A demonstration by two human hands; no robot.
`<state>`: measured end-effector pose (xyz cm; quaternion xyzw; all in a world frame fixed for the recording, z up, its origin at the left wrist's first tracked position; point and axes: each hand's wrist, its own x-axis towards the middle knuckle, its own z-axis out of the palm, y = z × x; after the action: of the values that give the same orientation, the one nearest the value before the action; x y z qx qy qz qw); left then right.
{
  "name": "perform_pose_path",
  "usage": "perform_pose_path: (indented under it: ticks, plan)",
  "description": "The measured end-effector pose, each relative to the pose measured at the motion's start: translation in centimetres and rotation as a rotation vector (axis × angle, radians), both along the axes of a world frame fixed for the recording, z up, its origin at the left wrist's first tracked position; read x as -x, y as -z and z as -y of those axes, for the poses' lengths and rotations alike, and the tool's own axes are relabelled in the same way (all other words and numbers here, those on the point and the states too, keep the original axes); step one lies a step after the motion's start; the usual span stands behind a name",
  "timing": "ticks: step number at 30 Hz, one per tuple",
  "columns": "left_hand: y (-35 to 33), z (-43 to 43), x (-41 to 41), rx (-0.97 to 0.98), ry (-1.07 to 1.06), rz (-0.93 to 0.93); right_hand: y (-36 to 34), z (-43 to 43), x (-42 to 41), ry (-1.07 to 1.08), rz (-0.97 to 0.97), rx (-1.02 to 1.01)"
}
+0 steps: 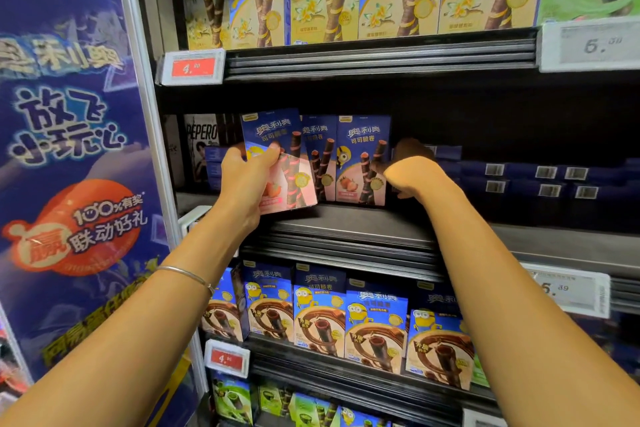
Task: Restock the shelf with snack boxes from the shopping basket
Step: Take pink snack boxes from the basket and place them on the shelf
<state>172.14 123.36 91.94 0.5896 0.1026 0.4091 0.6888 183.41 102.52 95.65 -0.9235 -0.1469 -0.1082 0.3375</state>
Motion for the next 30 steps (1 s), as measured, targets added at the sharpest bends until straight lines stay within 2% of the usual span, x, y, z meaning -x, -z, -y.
perform_pose_path:
  ticks: [3,5,8,13,15,18,22,27,30]
  plan:
    - [0.0,0.7,-0.4,-0.031,0.040,0.024,0.4,0.7,1.8,0.114,0.161,-0.135]
    - [-0.1,1.6,-0.7,-0.062,0.076,0.032,1.3,0.3,3.9,-0.027,0.269,-0.274]
    - [-0.3,3.4,-1.1,-0.104,0.133,0.045,1.8,-0.9,6.4,-0.314,0.186,-0.391]
    - [-0.4,5.2,-1.6,-0.181,0.246,0.076,1.5,0.3,5.7,-0.328,0.118,-0.388]
    - [-0.6,4.7,-1.8,-0.239,0.185,0.084,1.5,2.1,5.0,-0.281,0.132,-0.393]
    - [-0.9,2.7,-1.9,-0.367,-0.112,0.086,1.4,5.2,4.1,-0.099,0.200,-0.380]
    - [-1.2,0.0,-2.0,-0.488,-0.321,-0.162,1.5,7.6,3.3,0.082,0.216,-0.343]
    - [-1.6,-1.4,-2.8,-0.594,-0.377,-0.530,1.8,6.9,2.7,0.165,0.096,-0.193]
    - [-1.6,-2.0,-3.2,-0.614,-0.366,-0.624,2.0,6.3,2.3,0.163,0.041,-0.146]
